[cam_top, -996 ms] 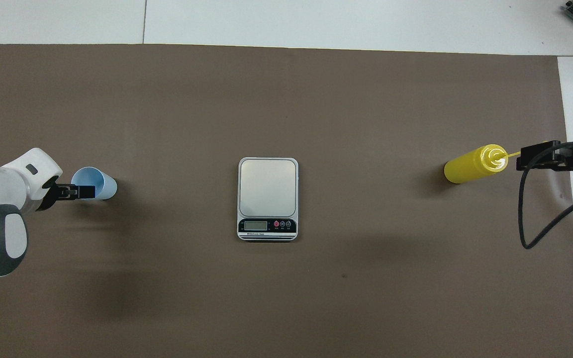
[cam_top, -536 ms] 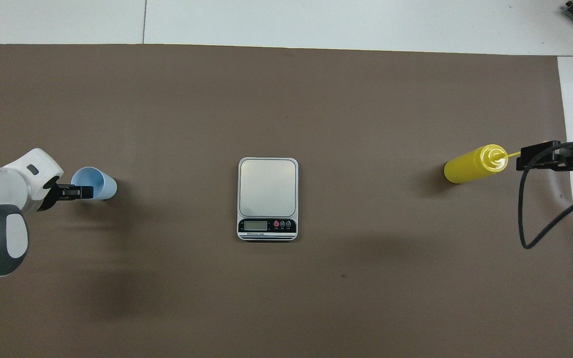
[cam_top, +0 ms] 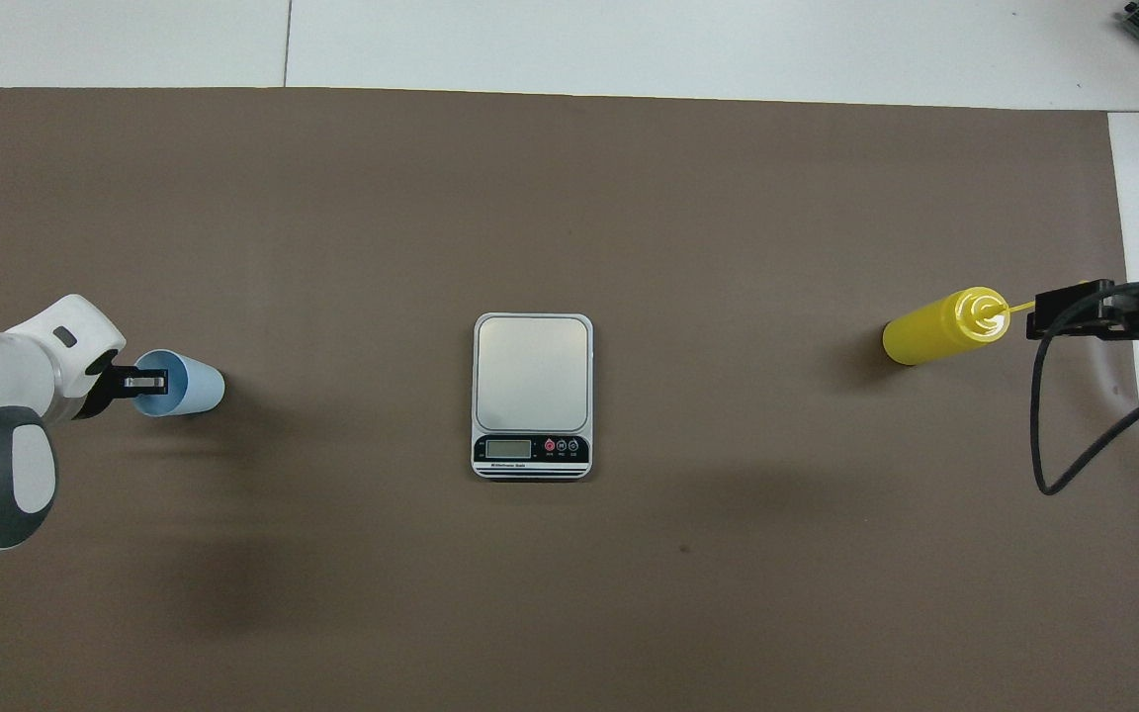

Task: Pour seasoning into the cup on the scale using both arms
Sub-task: 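Reach the left gripper to the light-blue cup and grasp it, then lift the blue cup with the left gripper and carry it over the scale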

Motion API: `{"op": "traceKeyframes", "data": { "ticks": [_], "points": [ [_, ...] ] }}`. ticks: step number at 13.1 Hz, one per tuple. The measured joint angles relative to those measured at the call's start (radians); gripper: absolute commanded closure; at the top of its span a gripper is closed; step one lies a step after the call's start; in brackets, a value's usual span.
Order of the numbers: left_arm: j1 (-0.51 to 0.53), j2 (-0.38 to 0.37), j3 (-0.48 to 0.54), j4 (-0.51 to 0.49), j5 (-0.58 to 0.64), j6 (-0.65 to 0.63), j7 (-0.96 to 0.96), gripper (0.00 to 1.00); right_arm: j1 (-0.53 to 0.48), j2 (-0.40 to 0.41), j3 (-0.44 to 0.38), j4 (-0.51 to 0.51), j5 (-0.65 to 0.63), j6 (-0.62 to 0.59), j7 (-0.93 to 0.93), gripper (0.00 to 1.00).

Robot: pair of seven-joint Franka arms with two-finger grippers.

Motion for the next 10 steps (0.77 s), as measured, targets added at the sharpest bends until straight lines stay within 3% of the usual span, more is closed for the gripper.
{"op": "traceKeyframes", "data": {
  "ticks": [4,10],
  "points": [
    [-0.001,0.022,-0.013,0.139,0.0,-0.16,-0.059,1.0,0.0,0.0,0.0,0.0,0.0,0.0,0.0,0.0],
    [-0.006,0.046,-0.208,0.245,0.0,-0.203,-0.497,1.0,0.0,0.0,0.0,0.0,0.0,0.0,0.0,0.0]
  ]
}}
